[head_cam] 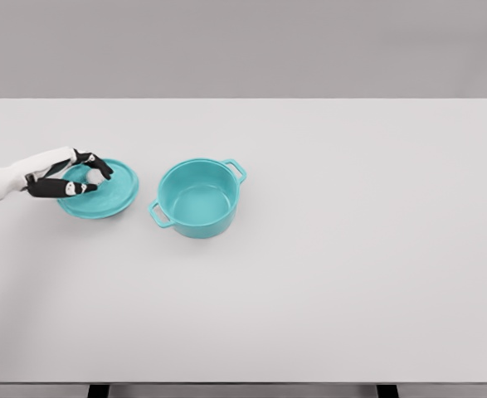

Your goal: Cover the pot with left arm

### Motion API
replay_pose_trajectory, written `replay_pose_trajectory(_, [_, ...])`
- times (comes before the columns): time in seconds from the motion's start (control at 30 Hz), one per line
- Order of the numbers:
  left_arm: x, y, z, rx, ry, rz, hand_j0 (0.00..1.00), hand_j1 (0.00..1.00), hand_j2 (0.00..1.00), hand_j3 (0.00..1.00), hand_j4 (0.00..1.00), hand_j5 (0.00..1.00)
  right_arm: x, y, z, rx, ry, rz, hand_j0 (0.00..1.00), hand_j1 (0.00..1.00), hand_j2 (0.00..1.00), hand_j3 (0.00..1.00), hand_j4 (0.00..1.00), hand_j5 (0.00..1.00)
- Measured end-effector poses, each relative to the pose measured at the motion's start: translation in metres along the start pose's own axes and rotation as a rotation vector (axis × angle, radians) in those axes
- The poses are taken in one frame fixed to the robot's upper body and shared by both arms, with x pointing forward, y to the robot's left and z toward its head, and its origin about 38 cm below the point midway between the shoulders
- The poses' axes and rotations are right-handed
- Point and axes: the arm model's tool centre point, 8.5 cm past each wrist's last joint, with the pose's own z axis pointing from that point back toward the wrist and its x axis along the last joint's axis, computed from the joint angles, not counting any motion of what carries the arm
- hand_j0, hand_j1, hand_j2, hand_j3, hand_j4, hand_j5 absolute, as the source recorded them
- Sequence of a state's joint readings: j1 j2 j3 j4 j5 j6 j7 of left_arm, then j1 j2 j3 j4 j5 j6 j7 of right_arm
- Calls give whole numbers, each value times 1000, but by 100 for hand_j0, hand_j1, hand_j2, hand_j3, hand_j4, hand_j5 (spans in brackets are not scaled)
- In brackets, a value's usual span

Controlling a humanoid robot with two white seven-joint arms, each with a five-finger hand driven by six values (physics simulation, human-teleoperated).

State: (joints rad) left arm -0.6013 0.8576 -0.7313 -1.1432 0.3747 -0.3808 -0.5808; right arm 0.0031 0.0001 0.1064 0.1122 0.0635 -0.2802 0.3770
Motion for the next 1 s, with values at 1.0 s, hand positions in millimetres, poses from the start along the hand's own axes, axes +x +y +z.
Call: replay_pose_trajectory(1.0, [71, 10, -6, -5, -186, -115, 49, 49, 49, 49, 49, 49, 0, 0, 0, 0, 0, 1, 100, 100, 100, 100, 100, 100])
